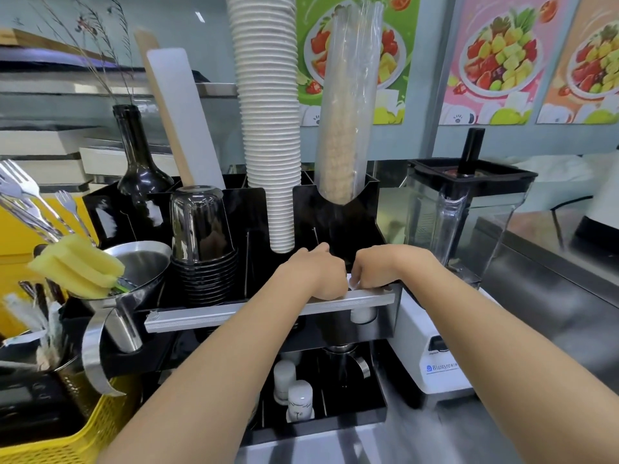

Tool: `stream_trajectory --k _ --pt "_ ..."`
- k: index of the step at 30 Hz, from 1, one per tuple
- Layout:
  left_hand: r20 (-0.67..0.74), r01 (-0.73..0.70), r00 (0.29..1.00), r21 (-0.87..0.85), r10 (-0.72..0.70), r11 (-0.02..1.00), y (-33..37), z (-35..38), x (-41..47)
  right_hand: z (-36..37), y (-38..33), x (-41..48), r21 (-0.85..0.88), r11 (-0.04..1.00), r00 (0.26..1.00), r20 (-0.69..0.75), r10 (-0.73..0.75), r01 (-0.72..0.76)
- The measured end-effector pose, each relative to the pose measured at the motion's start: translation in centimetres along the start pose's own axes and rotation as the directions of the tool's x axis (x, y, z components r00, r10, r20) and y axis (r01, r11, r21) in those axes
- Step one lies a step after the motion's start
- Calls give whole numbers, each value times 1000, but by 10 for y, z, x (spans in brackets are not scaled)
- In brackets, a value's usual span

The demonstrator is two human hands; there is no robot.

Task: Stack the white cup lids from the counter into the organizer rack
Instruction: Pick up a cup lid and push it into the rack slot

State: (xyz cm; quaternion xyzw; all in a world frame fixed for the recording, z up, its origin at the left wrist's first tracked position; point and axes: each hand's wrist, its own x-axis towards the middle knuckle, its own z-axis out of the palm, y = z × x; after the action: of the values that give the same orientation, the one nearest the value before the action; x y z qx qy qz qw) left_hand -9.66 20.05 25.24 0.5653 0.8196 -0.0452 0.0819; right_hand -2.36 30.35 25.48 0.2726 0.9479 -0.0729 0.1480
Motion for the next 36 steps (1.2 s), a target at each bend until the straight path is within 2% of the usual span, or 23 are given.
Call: stream_trajectory --k 4,5,7,9,11,13,15,18,21,27,30,36 --pt "44 24 999 30 -25 999 -2 0 1 -5 -3 -3 -51 999 998 55 17 -14" --pt "8 12 1000 10 -12 1000 -2 1 -3 -5 -3 -6 -51 999 998 59 7 -4" --pt "-165 -82 984 -69 70 994 -4 4 -15 -3 -1 -14 -19 999 999 5 -32 32" --pt "-390 -189 911 -107 134 976 -7 10 -31 6 2 -24 5 997 983 -168 -69 71" --pt "-524 -210 844 -129 113 969 -11 18 -51 16 4 -39 55 994 928 -366 -71 97" --pt "-583 -178 811 -159 53 971 -14 28 -75 28 0 -59 81 989 849 -524 -65 126" --pt "-638 -157 770 -194 -3 968 -19 42 -101 43 -8 -78 27 991 765 -639 -82 129" --pt "-668 -121 735 -300 -118 946 -26 73 -137 71 -30 -100 46 974 686 -717 -123 223" --pt "-631 -49 748 -364 -208 930 -29 111 -167 106 -59 -117 112 938 702 -693 -164 329" --pt "-499 82 806 -439 -319 895 -35 190 -207 199 -115 -124 189 909 850 -463 -252 372" --pt "-368 167 856 -467 -363 868 -37 231 -219 246 -135 -123 269 901 919 -298 -259 341" --pt "-78 322 903 -525 -422 788 -27 296 -241 310 -158 -125 277 920 960 -122 -250 275"
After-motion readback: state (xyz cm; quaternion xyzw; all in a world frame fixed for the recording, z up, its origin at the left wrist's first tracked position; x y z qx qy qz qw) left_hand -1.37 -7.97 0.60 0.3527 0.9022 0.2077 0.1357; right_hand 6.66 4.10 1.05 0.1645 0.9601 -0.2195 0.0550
